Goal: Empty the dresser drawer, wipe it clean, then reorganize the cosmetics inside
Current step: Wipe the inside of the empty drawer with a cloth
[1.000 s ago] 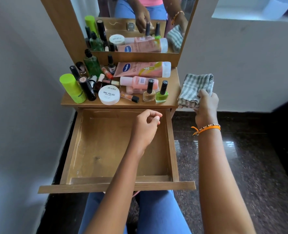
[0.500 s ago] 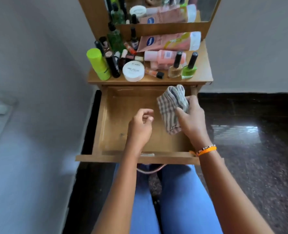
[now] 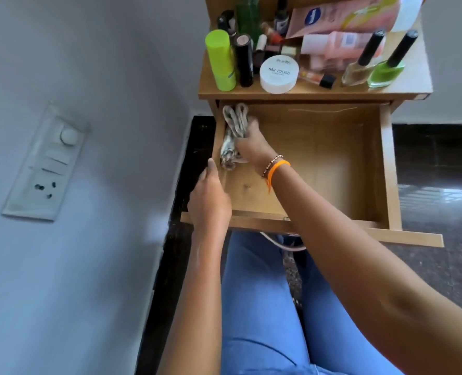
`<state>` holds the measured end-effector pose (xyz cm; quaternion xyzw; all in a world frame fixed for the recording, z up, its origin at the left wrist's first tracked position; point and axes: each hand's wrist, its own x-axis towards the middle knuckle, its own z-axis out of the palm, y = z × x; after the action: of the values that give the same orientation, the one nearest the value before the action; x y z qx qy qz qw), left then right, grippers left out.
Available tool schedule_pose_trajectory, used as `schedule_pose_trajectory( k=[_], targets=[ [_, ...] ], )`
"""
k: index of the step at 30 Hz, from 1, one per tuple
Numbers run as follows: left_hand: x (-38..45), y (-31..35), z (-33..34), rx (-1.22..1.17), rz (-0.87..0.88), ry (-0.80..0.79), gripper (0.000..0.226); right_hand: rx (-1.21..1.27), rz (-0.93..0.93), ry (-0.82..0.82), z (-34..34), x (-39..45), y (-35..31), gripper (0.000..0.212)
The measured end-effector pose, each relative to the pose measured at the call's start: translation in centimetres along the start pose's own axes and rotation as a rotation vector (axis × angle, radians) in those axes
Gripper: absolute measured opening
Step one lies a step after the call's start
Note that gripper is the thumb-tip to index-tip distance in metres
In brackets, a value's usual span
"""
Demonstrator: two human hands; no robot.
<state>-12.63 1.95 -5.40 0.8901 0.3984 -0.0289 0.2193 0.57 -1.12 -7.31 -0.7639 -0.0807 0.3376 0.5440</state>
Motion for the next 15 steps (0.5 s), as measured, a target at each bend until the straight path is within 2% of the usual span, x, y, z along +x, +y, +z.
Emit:
schedule_pose_trajectory(
  k=[1, 3, 5, 6, 7, 9, 13, 15],
  targets=[
    [0.2, -0.4, -0.3, 0.008, 0.015, -0.011, 0.064, -0.057, -0.055, -0.027, 0.5, -0.4, 0.0, 0.048],
    [1.0, -1.4, -0.8, -0.014, 0.019, -0.015, 0.063, -0.312, -0.141, -0.189, 0.4, -2.2, 0.5, 0.049],
    [1.8, -2.3, -0.8, -0.081, 0.028, 0.006, 0.060, -0.620, -0.120, -0.382, 0.0, -4.0, 1.7, 0.055],
    [2.0, -2.6, -0.8, -0.123, 0.026, 0.022, 0.060, -0.708, -0.102, -0.423, -0.1, -4.6, 2.1, 0.056],
    [2.0, -2.7, -0.7, -0.162, 0.023, 0.036, 0.061, -0.698, -0.095, -0.433, 0.0, -4.7, 2.4, 0.054],
    [1.7, -2.7, -0.5, -0.217, 0.015, 0.048, 0.063, -0.484, -0.075, -0.401, 0.4, -3.8, 2.1, 0.048],
    [1.1, -2.5, -0.5, -0.257, -0.012, 0.064, 0.066, -0.031, 0.007, -0.110, 0.0, 0.7, 0.7, 0.056],
    [1.2, -2.6, -0.5, -0.270, -0.002, 0.070, 0.066, 0.004, -0.004, -0.012, -0.3, 2.6, 0.3, 0.059]
  ],
)
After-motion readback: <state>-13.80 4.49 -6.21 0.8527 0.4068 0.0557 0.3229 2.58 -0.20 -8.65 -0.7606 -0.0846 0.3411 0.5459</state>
